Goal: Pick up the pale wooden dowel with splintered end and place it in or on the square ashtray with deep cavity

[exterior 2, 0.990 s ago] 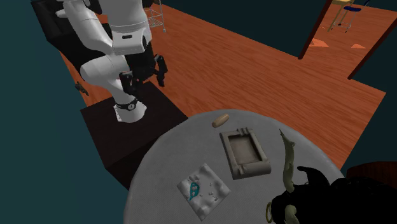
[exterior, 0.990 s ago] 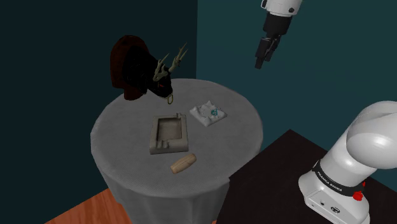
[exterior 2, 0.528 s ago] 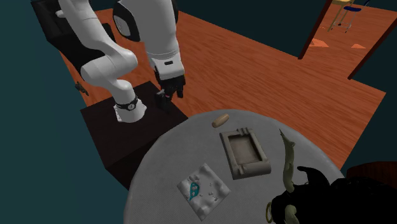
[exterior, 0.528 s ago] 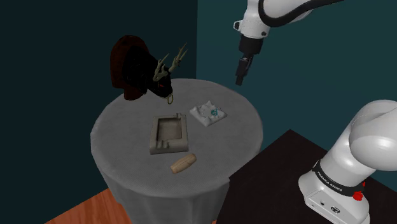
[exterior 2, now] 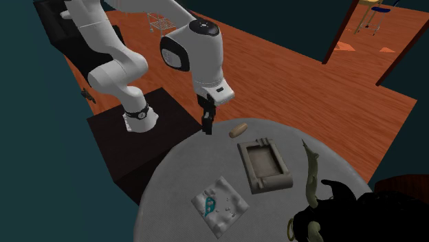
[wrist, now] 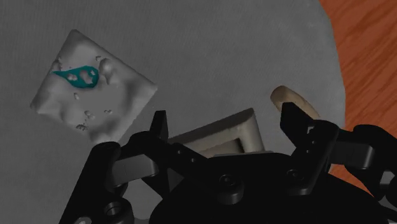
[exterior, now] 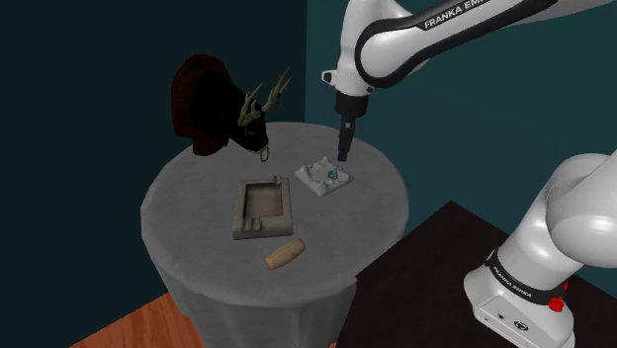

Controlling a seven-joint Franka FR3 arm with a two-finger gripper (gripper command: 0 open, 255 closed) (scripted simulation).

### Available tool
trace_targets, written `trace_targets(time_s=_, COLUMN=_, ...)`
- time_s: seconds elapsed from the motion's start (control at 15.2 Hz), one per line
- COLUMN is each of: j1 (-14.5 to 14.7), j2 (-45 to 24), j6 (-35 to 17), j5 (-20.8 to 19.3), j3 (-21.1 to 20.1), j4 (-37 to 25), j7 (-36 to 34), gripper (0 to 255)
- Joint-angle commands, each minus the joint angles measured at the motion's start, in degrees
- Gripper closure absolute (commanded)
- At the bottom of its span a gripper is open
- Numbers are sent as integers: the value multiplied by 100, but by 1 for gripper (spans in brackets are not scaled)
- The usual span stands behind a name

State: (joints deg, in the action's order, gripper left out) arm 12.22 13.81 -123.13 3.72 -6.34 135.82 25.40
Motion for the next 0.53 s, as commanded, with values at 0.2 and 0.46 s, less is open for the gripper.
trace_targets(time_s=0.2, j1=279, j2=-795, j6=-518, j5=17, j3=-227, j4=-175, j7=432, gripper=0)
trace_targets(time_s=0.46, j1=479, j2=-1443, j6=-892, j5=-33, j3=-422, j4=-360, j7=738, gripper=0)
